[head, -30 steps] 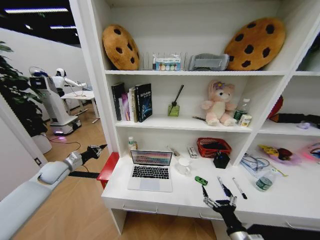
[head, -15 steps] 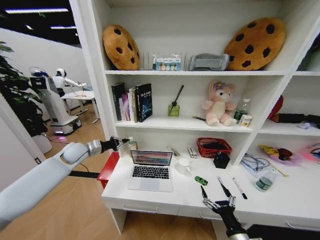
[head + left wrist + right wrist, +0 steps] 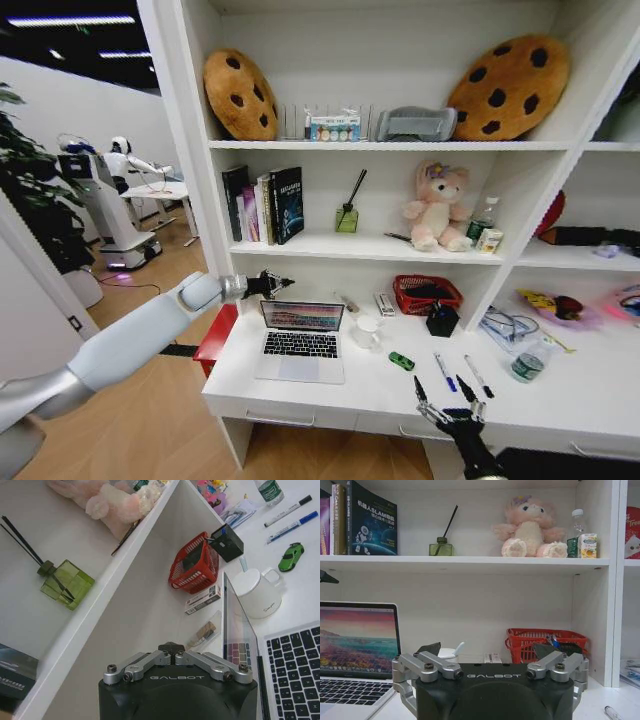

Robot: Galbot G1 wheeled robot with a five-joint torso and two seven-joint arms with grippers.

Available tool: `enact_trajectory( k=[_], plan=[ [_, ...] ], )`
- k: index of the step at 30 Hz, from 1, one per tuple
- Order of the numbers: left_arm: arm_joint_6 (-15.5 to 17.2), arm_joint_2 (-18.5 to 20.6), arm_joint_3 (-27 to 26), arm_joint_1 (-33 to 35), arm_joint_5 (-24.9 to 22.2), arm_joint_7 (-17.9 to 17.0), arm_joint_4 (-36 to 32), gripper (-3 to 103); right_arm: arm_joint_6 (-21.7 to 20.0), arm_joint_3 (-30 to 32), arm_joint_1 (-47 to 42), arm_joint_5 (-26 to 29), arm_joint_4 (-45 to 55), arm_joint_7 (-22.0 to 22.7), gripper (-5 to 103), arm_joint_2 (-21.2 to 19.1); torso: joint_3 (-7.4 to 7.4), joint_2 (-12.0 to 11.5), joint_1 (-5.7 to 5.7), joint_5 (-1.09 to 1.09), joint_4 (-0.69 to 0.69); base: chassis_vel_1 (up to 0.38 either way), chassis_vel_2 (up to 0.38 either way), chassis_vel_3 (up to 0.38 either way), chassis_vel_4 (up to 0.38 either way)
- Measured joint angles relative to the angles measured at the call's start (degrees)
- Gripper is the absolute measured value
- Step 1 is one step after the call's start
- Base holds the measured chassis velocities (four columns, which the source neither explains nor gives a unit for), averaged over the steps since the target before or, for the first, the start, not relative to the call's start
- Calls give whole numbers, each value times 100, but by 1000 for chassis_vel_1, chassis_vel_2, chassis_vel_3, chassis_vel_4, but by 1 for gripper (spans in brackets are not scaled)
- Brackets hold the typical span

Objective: Organize the objects on the table.

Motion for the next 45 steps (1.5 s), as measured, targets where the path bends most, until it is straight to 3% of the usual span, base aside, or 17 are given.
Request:
enact_trajectory(
  k=[4, 6, 13, 16, 17, 18, 21, 22, 24, 28, 39, 44, 45],
  plan=[
    [-119, -164, 70, -43, 181, 98, 190, 0, 4, 9, -9, 27, -11, 6, 100, 15, 0, 0, 0, 0, -2, 0, 0, 0, 0],
    [-263, -287, 132, -134, 364, 313, 415, 0, 17, 44, -16, 80, -25, 10, 100, 24, 0, 0, 0, 0, -2, 0, 0, 0, 0],
    [-447, -495, 215, -243, 356, 756, 715, 0, 89, 61, -45, 107, -110, 13, 100, 83, 0, 0, 0, 0, -1, 0, 0, 0, 0],
    [-505, -592, 289, -330, 351, 1174, 809, 0, 105, 56, -56, 114, -140, 31, 100, 125, 0, 0, 0, 0, -2, 0, 0, 0, 0],
    [-522, -595, 329, -396, 340, 1505, 806, 0, 120, 60, -65, 115, -151, 35, 100, 133, 0, 0, 0, 0, -2, 0, 0, 0, 0],
    [-522, -595, 329, -396, 340, 1505, 806, 0, 120, 60, -65, 115, -151, 35, 100, 133, 0, 0, 0, 0, -2, 0, 0, 0, 0],
    [-497, -526, 373, -527, 441, 2198, 669, 0, 147, 94, -90, 128, -163, 38, 100, 133, 0, 0, 0, 0, -1, 0, 0, 0, 0],
    [-497, -526, 373, -527, 441, 2198, 669, 0, 147, 94, -90, 128, -163, 38, 100, 133, 0, 0, 0, 0, -1, 0, 0, 0, 0],
    [-486, -509, 380, -563, 635, 2522, 537, 0, 162, 115, -98, 141, -163, 39, 100, 135, -1, 0, 0, 0, -1, 0, 0, 0, 0],
    [-472, -496, 465, -564, 820, 2747, 284, 0, 201, 147, -129, 158, -163, 39, 100, 151, -1, 0, 0, 0, -1, 0, 0, 0, 0],
    [-379, -218, 832, -63, 981, 2886, -533, 0, 286, 192, -228, 187, -206, 36, 100, 189, -1, 0, -1, 0, -1, 0, 0, 0, 0],
    [-383, -122, 706, 278, 1150, 2885, -623, 0, 286, 191, -227, 185, -201, 35, 100, 209, 0, 0, 0, -2, -2, 0, 0, 0, 0],
    [-402, -61, 460, 565, 1279, 2879, -631, 0, 286, 190, -224, 185, -201, 34, 100, 227, -1, 0, 0, 0, -2, 0, 0, 0, 0]
  ],
)
